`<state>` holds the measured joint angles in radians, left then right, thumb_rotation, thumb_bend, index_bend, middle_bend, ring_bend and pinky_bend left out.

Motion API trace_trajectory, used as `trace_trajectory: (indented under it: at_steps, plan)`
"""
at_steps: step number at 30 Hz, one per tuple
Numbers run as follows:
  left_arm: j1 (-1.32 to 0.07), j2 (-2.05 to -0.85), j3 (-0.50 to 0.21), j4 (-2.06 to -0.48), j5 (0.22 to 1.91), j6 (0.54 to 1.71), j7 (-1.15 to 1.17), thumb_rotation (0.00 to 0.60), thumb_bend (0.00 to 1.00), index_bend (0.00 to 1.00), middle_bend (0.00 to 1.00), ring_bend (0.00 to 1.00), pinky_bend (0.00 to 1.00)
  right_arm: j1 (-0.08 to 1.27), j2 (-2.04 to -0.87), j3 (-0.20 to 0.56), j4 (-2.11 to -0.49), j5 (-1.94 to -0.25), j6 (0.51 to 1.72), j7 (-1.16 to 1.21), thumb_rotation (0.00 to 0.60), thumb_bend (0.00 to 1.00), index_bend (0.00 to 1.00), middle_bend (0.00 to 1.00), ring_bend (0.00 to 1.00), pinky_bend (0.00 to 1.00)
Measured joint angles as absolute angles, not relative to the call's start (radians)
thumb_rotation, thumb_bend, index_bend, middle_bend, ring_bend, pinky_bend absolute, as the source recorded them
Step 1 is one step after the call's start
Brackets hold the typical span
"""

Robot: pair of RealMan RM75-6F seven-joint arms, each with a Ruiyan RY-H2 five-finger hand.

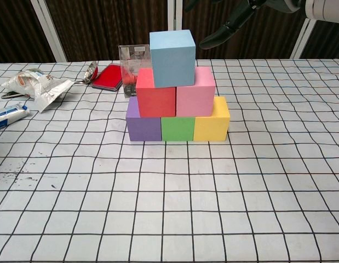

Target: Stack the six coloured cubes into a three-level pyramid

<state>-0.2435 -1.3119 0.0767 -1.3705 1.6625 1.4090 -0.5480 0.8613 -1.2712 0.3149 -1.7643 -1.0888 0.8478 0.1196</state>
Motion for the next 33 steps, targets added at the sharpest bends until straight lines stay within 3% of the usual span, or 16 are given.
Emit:
trace_trajectory:
  at_steps: [5, 12, 27, 33]
  plan:
    - [-0.242, -1.311, 0.077, -1.378, 1.659, 1.409, -0.54, 0.6, 0.0, 0.12, 0.18, 0.01, 0.06, 0.858, -1.275, 0.314, -1.764, -1.106, 0.844, 0.149, 0.6, 0.0, 0.0, 0.14, 0.0, 0.0]
    - [-0.242, -1.308, 0.076, -1.379, 1.656, 1.41, -0.544, 0.6, 0.0, 0.12, 0.18, 0.01, 0.06, 0.885, -1.299, 0.326, -1.75, -1.116, 0.832, 0.144, 0.6, 0.0, 0.0, 0.14, 0.0, 0.0]
    - [-0.233, -1.307, 0.077, -1.356, 1.653, 1.421, -0.575, 0.6, 0.0, 0.12, 0.18, 0.01, 0.06, 0.944, -1.388, 0.325, -1.718, -0.985, 0.857, -0.006, 0.6, 0.0, 0.0, 0.3, 0.0, 0.0]
    - [-0.233, -1.308, 0.076, -1.35, 1.653, 1.423, -0.583, 0.6, 0.0, 0.12, 0.18, 0.01, 0.06, 0.956, -1.409, 0.329, -1.711, -0.953, 0.877, -0.041, 0.6, 0.05, 0.0, 0.33, 0.0, 0.0]
